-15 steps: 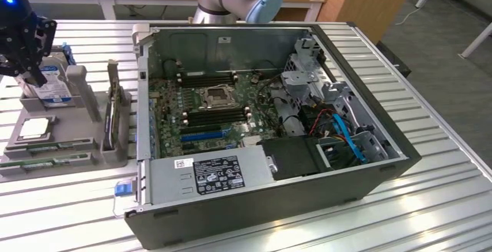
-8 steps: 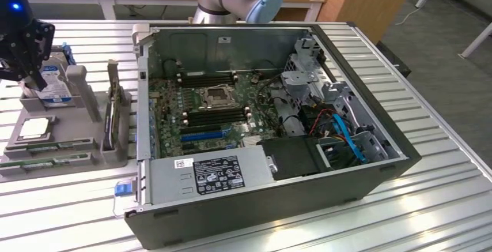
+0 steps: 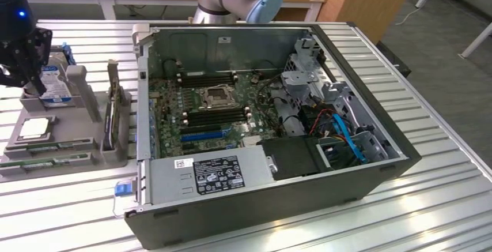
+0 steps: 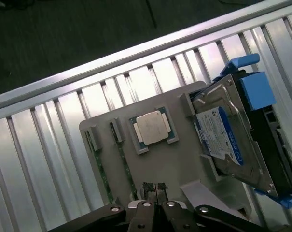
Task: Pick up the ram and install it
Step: 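Pick up the ram and move it above insertion slot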
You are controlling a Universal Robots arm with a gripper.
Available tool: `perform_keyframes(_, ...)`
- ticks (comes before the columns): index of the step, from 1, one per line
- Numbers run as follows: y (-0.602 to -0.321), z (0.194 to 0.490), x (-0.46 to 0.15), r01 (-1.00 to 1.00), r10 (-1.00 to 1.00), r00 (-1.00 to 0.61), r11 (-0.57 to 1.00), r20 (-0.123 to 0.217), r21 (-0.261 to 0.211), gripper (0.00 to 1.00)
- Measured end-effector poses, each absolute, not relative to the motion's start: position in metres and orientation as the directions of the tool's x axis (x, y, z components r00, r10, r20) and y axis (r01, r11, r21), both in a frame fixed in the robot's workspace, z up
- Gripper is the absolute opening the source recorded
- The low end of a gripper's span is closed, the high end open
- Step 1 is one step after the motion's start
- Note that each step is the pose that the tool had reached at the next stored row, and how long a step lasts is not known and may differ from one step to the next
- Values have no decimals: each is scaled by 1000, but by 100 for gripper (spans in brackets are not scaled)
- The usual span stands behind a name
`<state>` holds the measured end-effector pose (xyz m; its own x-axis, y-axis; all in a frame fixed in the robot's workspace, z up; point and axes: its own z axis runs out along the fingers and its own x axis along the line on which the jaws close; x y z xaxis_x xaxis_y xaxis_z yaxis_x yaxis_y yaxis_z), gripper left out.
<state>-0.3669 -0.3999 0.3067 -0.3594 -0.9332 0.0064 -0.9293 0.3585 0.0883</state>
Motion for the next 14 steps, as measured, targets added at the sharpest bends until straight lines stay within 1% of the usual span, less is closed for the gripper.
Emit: perform_keyframes(14,-400,303,-367,-990,-993,-114,114,7,88,10)
